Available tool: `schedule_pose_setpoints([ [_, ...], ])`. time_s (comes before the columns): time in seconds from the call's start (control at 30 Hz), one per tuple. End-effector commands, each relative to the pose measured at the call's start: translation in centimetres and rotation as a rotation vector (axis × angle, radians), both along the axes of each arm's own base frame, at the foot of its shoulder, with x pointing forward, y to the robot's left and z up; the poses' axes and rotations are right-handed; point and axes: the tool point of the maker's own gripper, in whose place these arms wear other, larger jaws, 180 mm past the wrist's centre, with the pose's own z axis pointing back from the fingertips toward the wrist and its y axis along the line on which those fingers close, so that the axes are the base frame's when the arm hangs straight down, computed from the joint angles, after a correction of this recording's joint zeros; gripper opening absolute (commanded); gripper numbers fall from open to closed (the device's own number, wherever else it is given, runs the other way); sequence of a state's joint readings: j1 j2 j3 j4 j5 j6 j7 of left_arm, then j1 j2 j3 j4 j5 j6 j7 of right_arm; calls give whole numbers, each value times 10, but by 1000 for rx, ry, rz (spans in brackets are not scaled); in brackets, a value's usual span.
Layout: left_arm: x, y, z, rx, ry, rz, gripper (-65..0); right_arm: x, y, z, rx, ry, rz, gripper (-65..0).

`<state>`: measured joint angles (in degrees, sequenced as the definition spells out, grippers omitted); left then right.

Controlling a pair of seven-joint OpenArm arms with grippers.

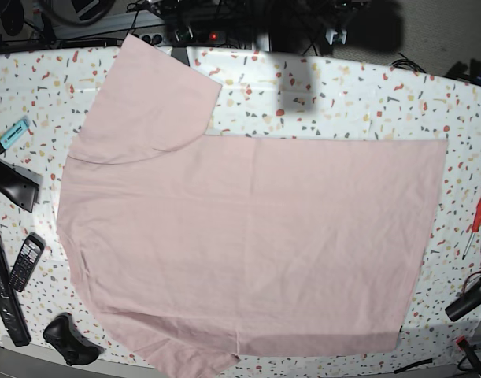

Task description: Fold the T-shirt properly

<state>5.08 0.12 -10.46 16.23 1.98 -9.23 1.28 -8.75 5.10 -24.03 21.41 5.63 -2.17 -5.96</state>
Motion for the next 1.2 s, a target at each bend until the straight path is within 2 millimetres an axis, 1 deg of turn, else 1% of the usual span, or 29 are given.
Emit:
schedule_pose_setpoints([
  [0.0,-1,1,1,1,-11,0,-474,-4,-2,1,-1,-4,11,-528],
  [0.13,-11,9,6,30,-41,-41,-474,-17,-2,7,18,-29,25,-528],
  [0.3,-21,21,20,70,-84,-77,-474,-21,3,27,69,-102,40,-528],
  [0.43,-33,31,32,97,-92,-89,-474,-29,5,51,116,-146,29,-528],
  [0.57,-41,48,51,131,-138,-93,-474,-32,4,86,163,-212,76,-528],
  [0.67,-43,68,72,161,-185,-88,-474,-31,4,117,202,-260,120,-528],
  [0.77,-43,90,96,208,-233,-137,-474,-30,4,145,233,-289,166,-528],
  [0.87,-39,108,121,248,-283,-195,-474,-28,1,168,248,-297,201,-529],
  [1.0,-29,124,155,303,-340,-309,-474,-20,-1,199,248,-329,291,-528],
  [1.17,-8,137,200,388,-414,-510,-474,-1,8,241,246,-419,476,-529],
])
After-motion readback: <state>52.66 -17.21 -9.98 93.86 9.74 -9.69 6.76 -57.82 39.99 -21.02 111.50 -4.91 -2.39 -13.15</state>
